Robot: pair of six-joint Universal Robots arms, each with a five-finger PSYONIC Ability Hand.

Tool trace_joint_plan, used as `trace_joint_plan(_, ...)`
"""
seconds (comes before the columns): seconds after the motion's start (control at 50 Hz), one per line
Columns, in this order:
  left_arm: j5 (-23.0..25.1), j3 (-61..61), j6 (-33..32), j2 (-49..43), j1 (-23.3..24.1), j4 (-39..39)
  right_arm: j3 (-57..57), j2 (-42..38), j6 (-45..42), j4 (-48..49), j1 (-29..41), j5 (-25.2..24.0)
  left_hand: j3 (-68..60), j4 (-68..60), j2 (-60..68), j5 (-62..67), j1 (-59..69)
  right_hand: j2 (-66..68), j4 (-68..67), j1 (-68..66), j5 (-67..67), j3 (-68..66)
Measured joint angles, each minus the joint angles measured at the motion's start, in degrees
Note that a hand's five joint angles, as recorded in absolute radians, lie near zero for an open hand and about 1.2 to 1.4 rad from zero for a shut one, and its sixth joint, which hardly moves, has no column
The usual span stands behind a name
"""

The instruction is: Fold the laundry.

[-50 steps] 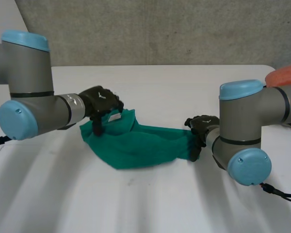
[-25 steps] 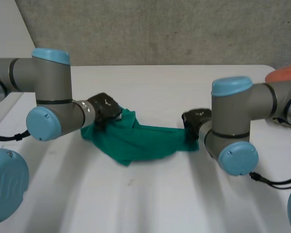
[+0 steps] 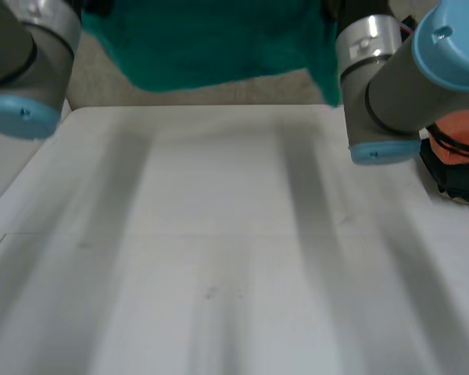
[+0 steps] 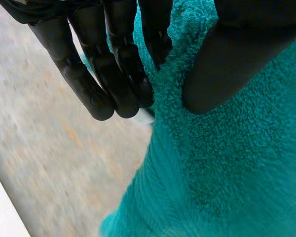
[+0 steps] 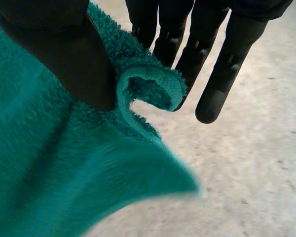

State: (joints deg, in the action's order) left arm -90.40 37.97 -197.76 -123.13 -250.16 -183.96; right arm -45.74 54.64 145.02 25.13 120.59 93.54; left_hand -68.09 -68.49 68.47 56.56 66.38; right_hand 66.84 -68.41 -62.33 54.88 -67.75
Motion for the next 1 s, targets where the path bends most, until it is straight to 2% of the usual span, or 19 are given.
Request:
trace_joint_plan(0.08, 1.00, 12.68, 0.80, 2.20, -0.28, -3.03, -6.86, 0.82, -0.52, -4.70, -0.39, -3.32, 0.00, 0.00, 0.00, 0.00, 0.00, 0.00, 0.00, 0.00, 0.00, -0.05)
trace_joint_plan(0.18, 2.47, 23.33, 1.57, 1.43, -0.15, -2.08, -16.38, 0.27, -0.72, -10.63, -0.63, -6.30, 0.00, -0.01, 0.00, 0.00, 0.00, 0.00, 0.00, 0.00, 0.00, -0.11)
trace_joint_plan(0.26, 3.07, 29.17, 2.71, -0.99, -0.15, 3.05, -24.12, -1.90, -1.65, -13.95, -0.86, -7.14, 0.00, -0.01, 0.00, 0.00, 0.00, 0.00, 0.00, 0.00, 0.00, -0.11)
trace_joint_plan(0.36, 3.15, 31.24, 3.48, -3.08, -0.48, 12.47, -29.73, -4.22, -3.46, -15.69, -1.46, -5.61, 0.00, -0.01, 0.00, 0.00, 0.00, 0.00, -0.01, 0.00, 0.00, -0.11)
trace_joint_plan(0.46, 3.19, 30.05, 3.67, -3.03, -1.13, 21.02, -32.38, -4.14, -3.70, -16.82, -1.79, -3.76, 1.17, 1.19, -1.18, -1.06, -1.58, 0.00, -0.01, 0.00, 0.00, -0.11)
trace_joint_plan(0.52, 3.61, 28.69, 3.54, -1.93, -1.34, 23.76, -33.63, -3.16, -2.94, -17.63, -1.72, -3.17, 26.17, 26.78, -26.83, -24.94, -27.84, 0.00, -0.01, 0.00, 0.00, -0.11)
trace_joint_plan(0.58, 4.34, 27.42, 2.96, -0.50, -1.18, 24.66, -34.54, -2.19, -2.16, -18.03, -1.55, -3.02, 36.56, 37.32, -37.48, -35.50, -36.89, 0.00, -0.01, 0.00, 0.00, -0.11)
trace_joint_plan(0.64, 5.22, 26.11, 1.57, 0.72, -0.60, 24.47, -35.23, -1.45, -1.59, -18.18, -1.33, -3.03, 42.12, 43.30, -42.61, -41.37, -40.82, 0.00, 0.00, 0.00, 0.00, -0.11)
trace_joint_plan(0.78, 6.55, 21.49, -3.61, -0.24, 1.41, 23.45, -36.01, -0.92, -1.30, -18.15, -0.89, -3.08, 45.07, 46.03, -45.71, -44.54, -42.43, 0.00, 0.00, 0.00, 0.00, -0.11)
trace_joint_plan(0.92, 7.92, 13.20, -12.70, -8.06, 4.22, 26.82, -36.67, -0.85, -1.56, -18.08, -0.54, -2.91, 45.84, 46.66, -46.46, -45.22, -42.47, 0.00, 0.00, 0.00, 0.00, -0.11)
trace_joint_plan(1.0, 8.85, 10.55, -17.91, -12.10, 5.81, 29.27, -37.06, -0.86, -1.67, -18.05, -0.52, -2.88, 49.33, 50.04, -49.94, -48.63, -47.50, 0.00, 0.00, 0.00, 0.00, -0.11)
